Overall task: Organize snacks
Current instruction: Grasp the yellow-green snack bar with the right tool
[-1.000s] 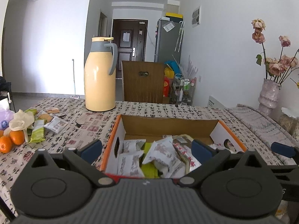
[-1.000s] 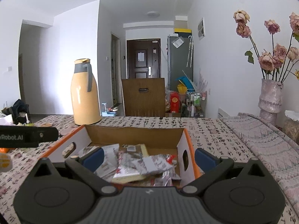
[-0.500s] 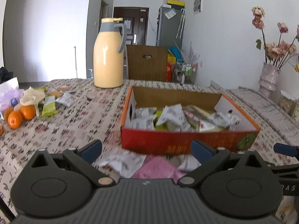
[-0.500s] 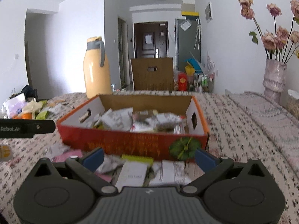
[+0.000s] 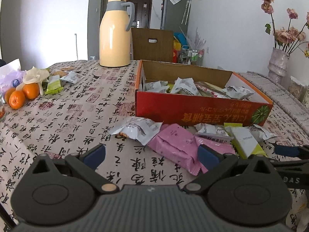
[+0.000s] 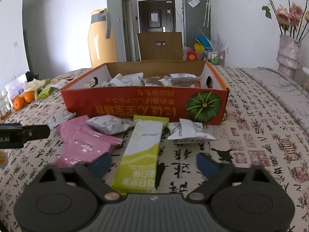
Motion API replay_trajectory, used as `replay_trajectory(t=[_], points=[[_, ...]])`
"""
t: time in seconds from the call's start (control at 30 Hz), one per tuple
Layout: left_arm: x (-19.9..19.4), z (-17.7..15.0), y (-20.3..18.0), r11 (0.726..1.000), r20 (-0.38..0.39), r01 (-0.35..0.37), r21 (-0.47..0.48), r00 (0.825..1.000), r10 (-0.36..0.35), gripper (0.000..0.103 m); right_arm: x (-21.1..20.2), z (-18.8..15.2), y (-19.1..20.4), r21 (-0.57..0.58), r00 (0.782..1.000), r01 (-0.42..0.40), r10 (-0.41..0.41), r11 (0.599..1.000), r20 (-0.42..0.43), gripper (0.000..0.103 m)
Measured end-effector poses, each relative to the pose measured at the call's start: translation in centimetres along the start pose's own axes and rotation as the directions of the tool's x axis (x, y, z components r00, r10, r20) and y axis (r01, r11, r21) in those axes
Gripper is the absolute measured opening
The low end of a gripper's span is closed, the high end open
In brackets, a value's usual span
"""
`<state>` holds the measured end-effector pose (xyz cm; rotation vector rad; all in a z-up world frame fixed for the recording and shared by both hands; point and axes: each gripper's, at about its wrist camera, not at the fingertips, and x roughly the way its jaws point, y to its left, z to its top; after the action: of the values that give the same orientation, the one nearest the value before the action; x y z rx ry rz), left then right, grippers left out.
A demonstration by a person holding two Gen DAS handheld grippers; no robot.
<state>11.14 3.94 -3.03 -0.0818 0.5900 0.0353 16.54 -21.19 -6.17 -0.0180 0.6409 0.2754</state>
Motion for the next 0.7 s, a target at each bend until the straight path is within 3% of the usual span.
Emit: replay_trajectory(t=[0.07, 0.13, 0.33, 0.7], points=[[-0.1, 0.0, 0.1, 1.0, 0.002, 0.004, -0.003, 1.0, -0.004, 0.103, 0.3, 0.2, 0.3, 0.002, 1.0, -0.005, 0.005, 1.0, -0.007, 0.077], [-0.2, 0.0, 0.2, 1.0, 0.003, 0.007, -0.006, 1.0, -0.007, 0.103, 0.8, 0.4, 0.7, -0.001, 1.0, -0.007, 0.007, 1.0, -0.018, 0.061], [-0.2, 0.0, 0.4, 1.0, 0.003, 0.013, -0.014, 1.0, -0.013, 0.103, 2.4, 1.0, 1.6, -0.01, 0.998, -0.012, 0.011, 1.0, -0.056, 0.043], [-0.5, 0.3, 0.9, 1.0, 0.011, 0.011, -0.026, 1.0, -0.011, 0.103, 2.0, 0.6, 1.9, -0.02, 0.999, -0.009, 0.009, 1.0, -0.037, 0.035]])
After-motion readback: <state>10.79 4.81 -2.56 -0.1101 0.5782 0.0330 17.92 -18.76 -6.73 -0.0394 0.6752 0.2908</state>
